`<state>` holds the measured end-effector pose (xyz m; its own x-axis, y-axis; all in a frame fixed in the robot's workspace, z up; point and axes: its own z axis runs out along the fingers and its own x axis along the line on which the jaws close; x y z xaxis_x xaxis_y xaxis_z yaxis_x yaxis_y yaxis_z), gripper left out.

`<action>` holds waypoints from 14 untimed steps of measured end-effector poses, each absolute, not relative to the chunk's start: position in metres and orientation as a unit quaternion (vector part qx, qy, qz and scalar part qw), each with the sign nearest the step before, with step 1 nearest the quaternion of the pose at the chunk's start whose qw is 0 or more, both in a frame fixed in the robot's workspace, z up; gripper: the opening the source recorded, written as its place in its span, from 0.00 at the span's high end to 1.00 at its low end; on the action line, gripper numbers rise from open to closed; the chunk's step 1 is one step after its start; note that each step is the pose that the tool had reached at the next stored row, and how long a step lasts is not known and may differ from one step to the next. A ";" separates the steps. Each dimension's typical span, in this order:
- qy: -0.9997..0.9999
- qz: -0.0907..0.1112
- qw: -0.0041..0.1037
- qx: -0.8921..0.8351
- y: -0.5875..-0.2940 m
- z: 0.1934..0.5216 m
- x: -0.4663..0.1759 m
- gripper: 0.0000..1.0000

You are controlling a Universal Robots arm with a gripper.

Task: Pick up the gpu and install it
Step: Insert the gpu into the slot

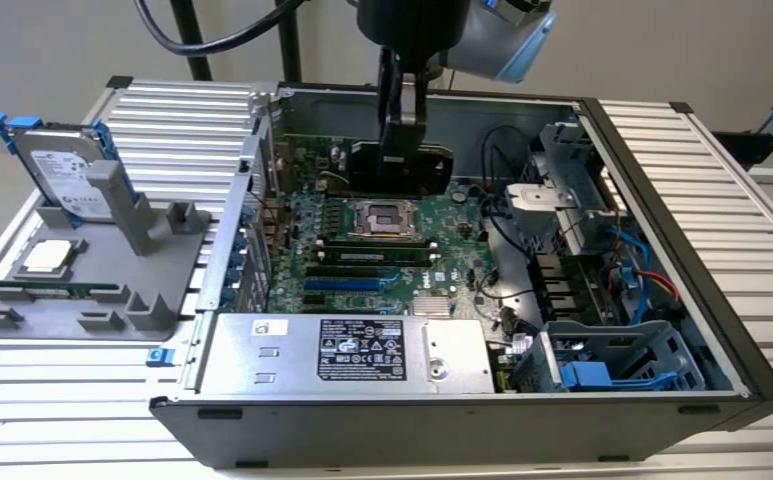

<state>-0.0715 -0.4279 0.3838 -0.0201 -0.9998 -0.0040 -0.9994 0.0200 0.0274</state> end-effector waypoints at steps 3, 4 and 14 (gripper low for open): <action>-0.714 -0.011 0.008 0.700 -0.428 0.382 -0.072 1.00; -0.714 -0.010 0.007 0.700 -0.428 0.381 -0.072 1.00; -0.714 -0.010 0.007 0.700 -0.428 0.379 -0.072 1.00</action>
